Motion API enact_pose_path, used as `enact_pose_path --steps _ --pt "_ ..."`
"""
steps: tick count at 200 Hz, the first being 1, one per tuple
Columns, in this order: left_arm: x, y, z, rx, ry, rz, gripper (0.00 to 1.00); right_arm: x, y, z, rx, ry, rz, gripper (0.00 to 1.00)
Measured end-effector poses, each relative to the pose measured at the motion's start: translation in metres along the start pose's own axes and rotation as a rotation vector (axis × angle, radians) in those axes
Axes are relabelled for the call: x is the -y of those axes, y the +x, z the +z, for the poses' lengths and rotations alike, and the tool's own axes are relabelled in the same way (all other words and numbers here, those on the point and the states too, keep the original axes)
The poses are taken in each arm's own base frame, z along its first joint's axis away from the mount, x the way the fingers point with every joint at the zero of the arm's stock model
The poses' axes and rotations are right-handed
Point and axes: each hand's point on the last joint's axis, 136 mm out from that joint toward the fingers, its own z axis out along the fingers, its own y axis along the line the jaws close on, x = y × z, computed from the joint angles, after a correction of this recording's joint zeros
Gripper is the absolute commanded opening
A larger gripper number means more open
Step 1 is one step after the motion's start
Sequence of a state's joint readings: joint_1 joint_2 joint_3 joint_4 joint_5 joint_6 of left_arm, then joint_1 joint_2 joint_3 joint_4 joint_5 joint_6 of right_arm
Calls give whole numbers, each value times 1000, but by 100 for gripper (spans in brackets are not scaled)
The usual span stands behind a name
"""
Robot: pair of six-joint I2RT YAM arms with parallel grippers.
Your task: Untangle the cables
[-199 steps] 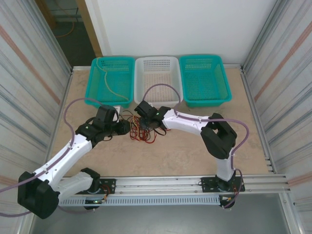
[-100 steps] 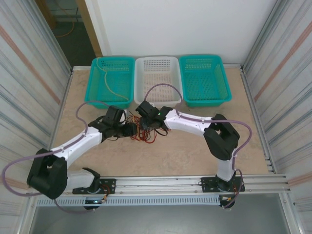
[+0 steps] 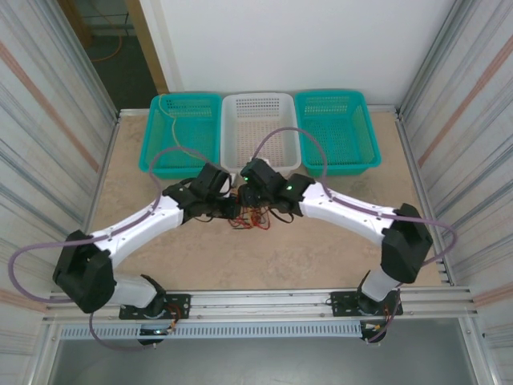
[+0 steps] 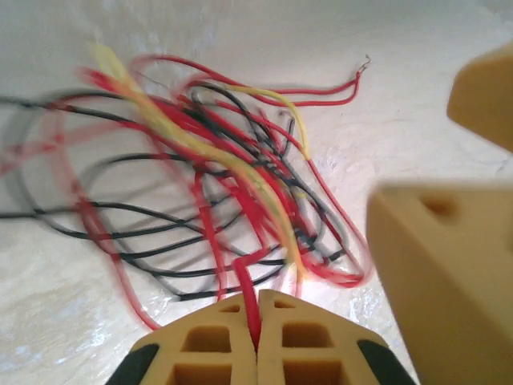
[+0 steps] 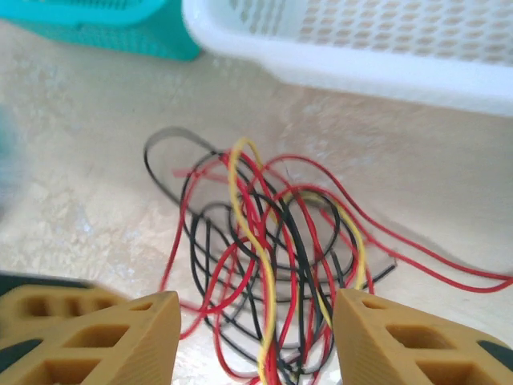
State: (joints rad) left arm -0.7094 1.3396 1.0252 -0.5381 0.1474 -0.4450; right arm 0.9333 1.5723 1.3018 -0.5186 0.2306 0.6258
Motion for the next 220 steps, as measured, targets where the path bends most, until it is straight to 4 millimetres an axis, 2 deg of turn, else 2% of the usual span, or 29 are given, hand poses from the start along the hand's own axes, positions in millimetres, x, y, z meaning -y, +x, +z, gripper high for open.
enact_pose_path --steps 32,47,57,74,94,129,156,183,220 --pt "54 -41 -61 129 107 116 0 17 -40 -45 138 -27 62 61" --pt "69 -58 -87 197 148 140 0 25 -47 -60 177 -35 81 62" --pt "74 -66 -98 228 162 149 0 32 -48 -68 194 -36 90 64" --pt "77 -71 -104 248 170 152 0 44 -46 -82 218 -36 90 66" --pt "75 -71 -101 239 169 143 0 53 -36 -96 231 -53 92 68" --pt "73 -79 -104 251 200 95 0 50 -10 -110 222 -158 67 74" --pt "79 -94 -118 284 266 65 0 42 1 -96 176 -195 70 74" --pt "102 -109 -149 332 354 98 0 33 9 -62 119 -215 98 74" --pt "122 -126 -195 405 420 152 0 40 22 -12 32 -163 150 64"
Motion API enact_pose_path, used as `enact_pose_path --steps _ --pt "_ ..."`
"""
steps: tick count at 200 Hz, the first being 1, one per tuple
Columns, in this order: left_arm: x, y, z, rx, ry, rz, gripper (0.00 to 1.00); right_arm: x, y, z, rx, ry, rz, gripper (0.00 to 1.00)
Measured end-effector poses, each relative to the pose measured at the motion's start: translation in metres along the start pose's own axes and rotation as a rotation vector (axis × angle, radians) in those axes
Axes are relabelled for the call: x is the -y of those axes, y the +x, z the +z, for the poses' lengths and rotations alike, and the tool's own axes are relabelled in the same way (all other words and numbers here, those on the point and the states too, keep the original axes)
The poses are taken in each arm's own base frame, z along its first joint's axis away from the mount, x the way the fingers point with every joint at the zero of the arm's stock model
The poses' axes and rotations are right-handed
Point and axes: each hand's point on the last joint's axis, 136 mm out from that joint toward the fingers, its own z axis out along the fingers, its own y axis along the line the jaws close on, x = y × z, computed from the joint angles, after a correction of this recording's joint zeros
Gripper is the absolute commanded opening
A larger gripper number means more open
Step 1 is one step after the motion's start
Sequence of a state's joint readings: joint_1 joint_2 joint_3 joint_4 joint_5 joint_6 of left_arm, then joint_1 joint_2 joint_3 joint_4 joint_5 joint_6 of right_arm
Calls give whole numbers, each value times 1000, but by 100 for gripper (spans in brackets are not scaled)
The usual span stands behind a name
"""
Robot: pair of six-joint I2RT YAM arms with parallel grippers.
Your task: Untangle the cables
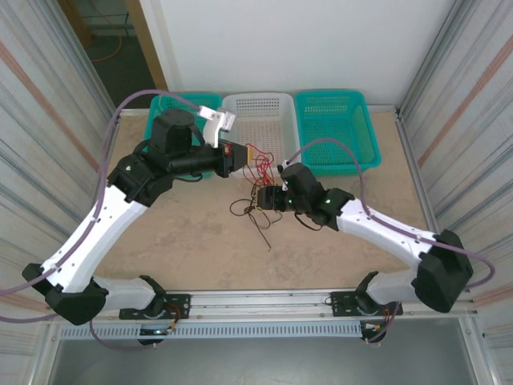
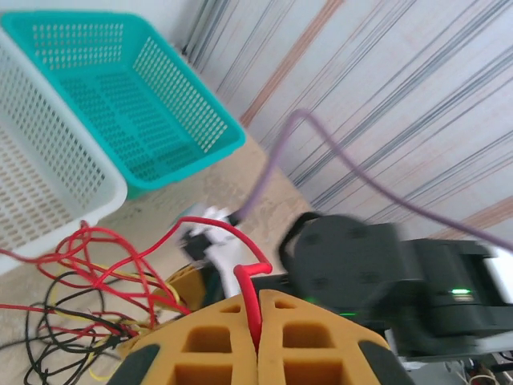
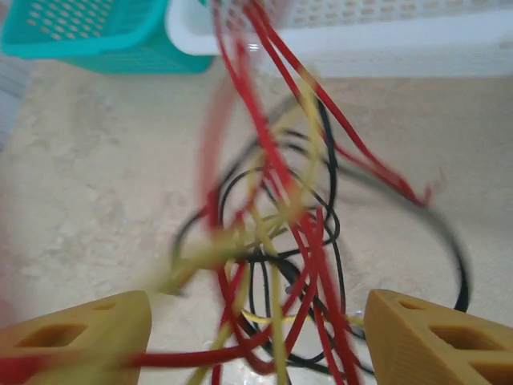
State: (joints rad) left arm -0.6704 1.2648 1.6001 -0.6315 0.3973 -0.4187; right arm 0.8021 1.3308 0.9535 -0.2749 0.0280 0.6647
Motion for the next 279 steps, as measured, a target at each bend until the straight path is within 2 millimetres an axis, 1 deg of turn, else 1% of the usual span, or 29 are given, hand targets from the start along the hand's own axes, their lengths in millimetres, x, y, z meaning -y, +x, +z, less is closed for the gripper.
enact_pose_path --steps 4,15,19,28,37,46,55,69,84,91,106,117,129,138,150,157,171,174,193,203,213,220,227,241,253,268,273,279 --pt "2 -4 -3 8 7 4 0 3 2 4 -6 7 10 59" --pt "9 -14 -11 32 25 15 0 11 11 13 -30 30 24 42" --pt "12 -18 -14 40 31 18 0 14 15 16 -40 38 23 38" --pt "15 -24 -19 57 38 25 0 20 22 21 -55 53 36 33" --pt "19 -29 -24 68 45 31 0 27 30 24 -68 67 50 22" --pt "22 -33 -28 79 52 37 0 35 39 26 -83 84 58 17" --pt "25 -36 -31 85 60 41 0 42 46 28 -93 98 71 16" --pt "25 -39 -34 92 62 43 0 53 57 29 -110 124 84 17" --pt "19 -39 -36 88 47 33 0 64 64 30 -122 149 100 22" --pt "16 -39 -36 87 40 28 0 68 65 30 -124 161 106 28" --pt "13 -40 -38 91 32 24 0 73 66 29 -124 180 115 43" --pt "11 -41 -38 93 28 22 0 77 66 26 -124 200 103 50" --pt "10 -41 -38 94 24 17 0 80 64 16 -118 222 92 57" --pt "8 -41 -38 94 22 11 0 78 57 6 -101 225 69 63" --pt "7 -41 -39 94 22 1 0 64 38 -15 -46 190 34 70" --pt "7 -41 -39 94 24 -4 0 49 24 -30 0 145 3 73" --pt "7 -42 -38 99 33 -16 0 6 -9 -69 113 18 -68 75" --pt "7 -42 -38 99 36 -20 0 -6 -16 -80 144 -21 -88 75" --pt "7 -42 -34 101 54 -40 0 -66 -50 -137 286 -204 -182 76" --pt "7 -40 -32 98 60 -53 0 -90 -61 -161 339 -281 -221 75" --pt "6 -39 -29 95 68 -66 0 -105 -69 -176 375 -332 -250 74" --pt "5 -38 -27 91 74 -78 0 -113 -73 -181 388 -355 -270 72" --pt "4 -36 -25 88 76 -88 0 -119 -76 -183 393 -367 -287 71" --pt "2 -34 -22 80 81 -106 0 -129 -81 -179 390 -373 -322 65" --pt "3 -33 -22 78 84 -116 0 -136 -83 -166 371 -363 -352 61" --pt "4 -33 -22 78 91 -124 0 -139 -80 -149 339 -346 -387 56" --pt "4 -33 -22 77 93 -128 0 -140 -78 -143 325 -345 -395 52" --pt "4 -34 -22 78 95 -130 0 -140 -75 -138 310 -342 -405 45"
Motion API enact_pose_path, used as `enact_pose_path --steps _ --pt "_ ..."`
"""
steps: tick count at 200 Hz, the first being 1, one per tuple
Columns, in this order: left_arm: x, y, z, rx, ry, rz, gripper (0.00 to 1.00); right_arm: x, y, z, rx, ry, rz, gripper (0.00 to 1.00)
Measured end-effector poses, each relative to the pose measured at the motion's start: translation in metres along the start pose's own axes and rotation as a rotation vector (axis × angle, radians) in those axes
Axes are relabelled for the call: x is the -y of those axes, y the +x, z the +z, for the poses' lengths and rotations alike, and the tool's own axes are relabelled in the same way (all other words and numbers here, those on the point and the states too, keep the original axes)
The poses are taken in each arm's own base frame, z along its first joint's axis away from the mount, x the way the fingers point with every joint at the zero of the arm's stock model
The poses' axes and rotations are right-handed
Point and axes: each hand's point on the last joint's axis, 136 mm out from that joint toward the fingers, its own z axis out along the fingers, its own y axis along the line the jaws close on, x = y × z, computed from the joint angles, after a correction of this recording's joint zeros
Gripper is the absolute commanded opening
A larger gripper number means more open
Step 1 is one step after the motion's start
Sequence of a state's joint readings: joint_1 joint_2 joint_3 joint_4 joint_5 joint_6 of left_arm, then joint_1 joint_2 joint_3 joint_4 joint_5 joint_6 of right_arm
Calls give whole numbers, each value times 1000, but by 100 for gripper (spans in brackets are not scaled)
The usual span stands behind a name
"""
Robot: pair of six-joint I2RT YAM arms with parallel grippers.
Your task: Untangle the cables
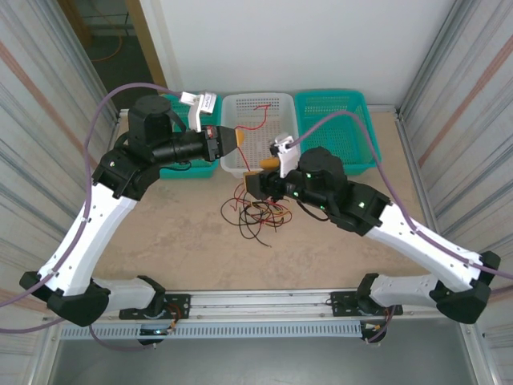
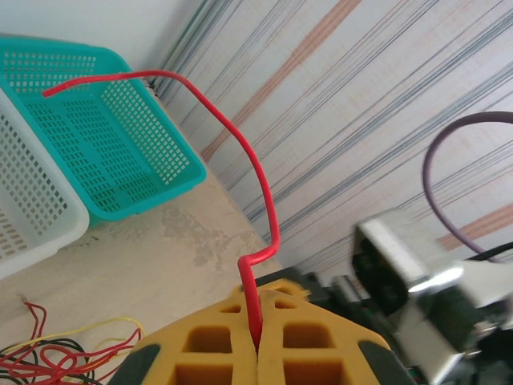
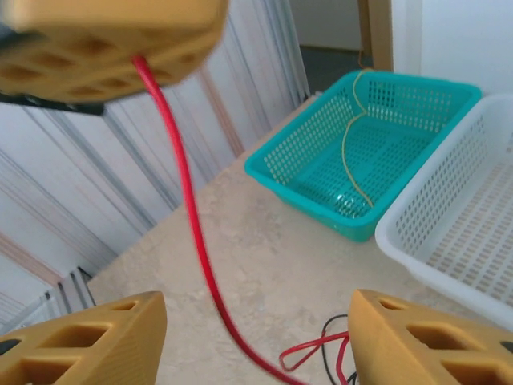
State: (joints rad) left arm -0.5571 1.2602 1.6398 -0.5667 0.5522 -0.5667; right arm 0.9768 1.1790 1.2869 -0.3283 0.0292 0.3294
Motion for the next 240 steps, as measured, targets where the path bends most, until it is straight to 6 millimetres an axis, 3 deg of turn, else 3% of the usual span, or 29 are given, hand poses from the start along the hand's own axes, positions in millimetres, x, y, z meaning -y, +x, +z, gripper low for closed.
enact_pose_path --steps 52,59,68,76,85,94,146,170,193,222,240 --pt "-6 1 5 5 0 -9 1 -2 8 6 -33 -6 -40 5" --pt "-10 1 6 8 -7 -11 14 -3 9 5 -36 -9 -44 0" --pt "-15 2 8 11 -20 -13 36 -3 10 5 -40 -8 -47 0" --pt "-21 4 10 13 -31 -18 51 -3 10 5 -39 -8 -50 0" --pt "-28 9 13 12 -38 -25 62 -2 9 4 -35 -2 -51 0" --pt "-37 16 17 13 -40 -30 67 -2 7 3 -30 2 -51 0" --pt "-113 100 42 -58 -139 -161 77 4 -8 -4 11 44 -56 0" --pt "-141 147 46 -97 -160 -252 89 9 -19 -7 39 62 -49 0" --pt "-136 168 49 -105 -126 -239 93 18 -24 -8 52 89 -42 0" --pt "-116 162 52 -70 -74 -156 86 24 -30 -9 64 107 -34 0" --pt "-120 159 56 -52 -86 -139 82 23 -37 -12 80 104 -32 0"
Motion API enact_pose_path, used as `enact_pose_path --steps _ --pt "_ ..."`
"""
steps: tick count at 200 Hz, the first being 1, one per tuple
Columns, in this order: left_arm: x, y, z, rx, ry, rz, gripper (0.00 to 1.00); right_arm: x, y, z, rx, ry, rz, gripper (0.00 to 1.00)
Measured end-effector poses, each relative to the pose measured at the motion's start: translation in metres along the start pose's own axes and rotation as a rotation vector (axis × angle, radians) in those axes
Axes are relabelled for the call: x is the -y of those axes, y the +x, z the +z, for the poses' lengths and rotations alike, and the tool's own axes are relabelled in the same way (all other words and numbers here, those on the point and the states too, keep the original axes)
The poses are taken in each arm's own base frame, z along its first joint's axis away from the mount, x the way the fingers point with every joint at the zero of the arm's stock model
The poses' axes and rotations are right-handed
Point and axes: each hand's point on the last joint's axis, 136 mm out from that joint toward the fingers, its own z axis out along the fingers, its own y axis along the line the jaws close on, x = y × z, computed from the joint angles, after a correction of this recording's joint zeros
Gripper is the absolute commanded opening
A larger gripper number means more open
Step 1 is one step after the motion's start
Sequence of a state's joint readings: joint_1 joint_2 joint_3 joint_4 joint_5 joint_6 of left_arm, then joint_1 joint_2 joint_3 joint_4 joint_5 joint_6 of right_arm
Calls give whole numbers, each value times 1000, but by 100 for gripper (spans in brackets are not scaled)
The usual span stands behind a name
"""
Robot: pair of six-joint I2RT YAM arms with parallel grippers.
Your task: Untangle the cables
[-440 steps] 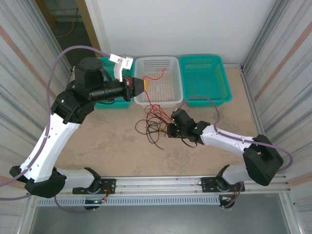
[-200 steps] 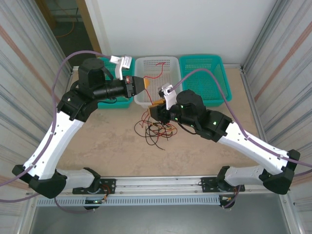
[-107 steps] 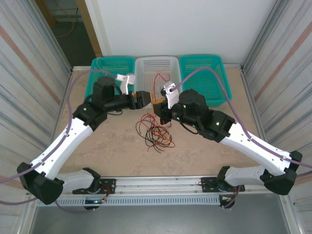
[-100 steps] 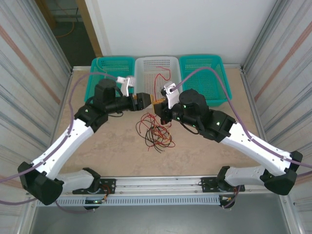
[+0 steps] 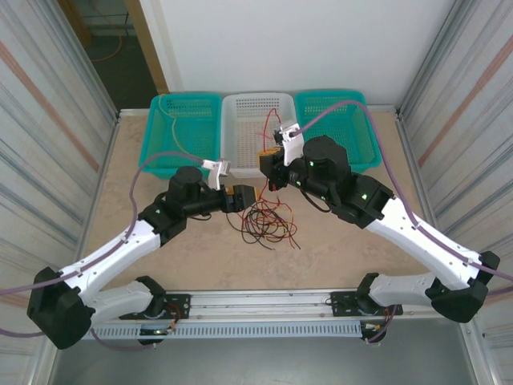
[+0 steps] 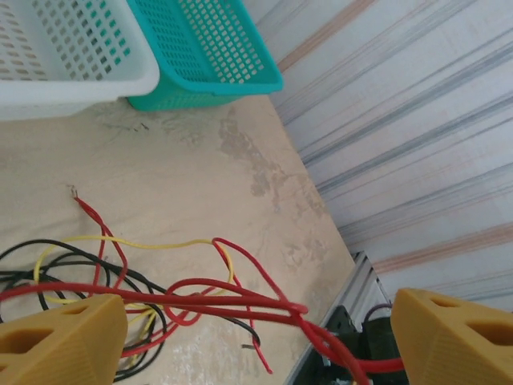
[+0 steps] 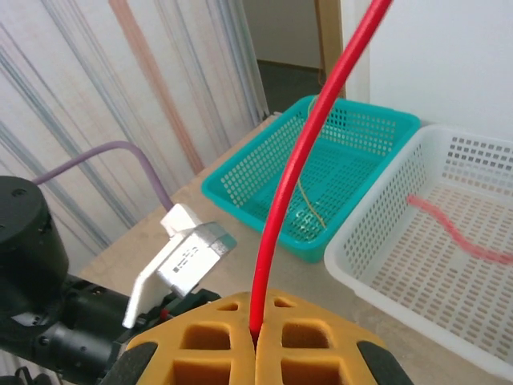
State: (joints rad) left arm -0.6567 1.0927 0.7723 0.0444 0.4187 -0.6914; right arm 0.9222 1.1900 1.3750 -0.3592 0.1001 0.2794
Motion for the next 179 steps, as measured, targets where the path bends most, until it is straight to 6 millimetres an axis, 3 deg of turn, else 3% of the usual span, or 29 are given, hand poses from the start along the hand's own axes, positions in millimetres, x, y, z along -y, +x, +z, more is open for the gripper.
enact_pose_path --steps 39,76,137,145,161,179 --pt "-21 3 24 -35 -55 -17 66 -3 -13 -8 33 -11 3 0" --pt "-41 16 41 -84 -96 -64 40 -9 -40 -19 105 -30 10 0" --pt "-73 37 66 -150 -153 -127 29 -1 -87 -46 236 -10 -4 0" --pt "-78 41 69 -154 -157 -135 24 2 -94 -52 259 -3 -4 0" --pt "-92 53 77 -174 -174 -166 0 10 -106 -64 304 18 -5 0" --pt "-113 71 88 -218 -211 -199 0 19 -118 -75 349 43 -3 0"
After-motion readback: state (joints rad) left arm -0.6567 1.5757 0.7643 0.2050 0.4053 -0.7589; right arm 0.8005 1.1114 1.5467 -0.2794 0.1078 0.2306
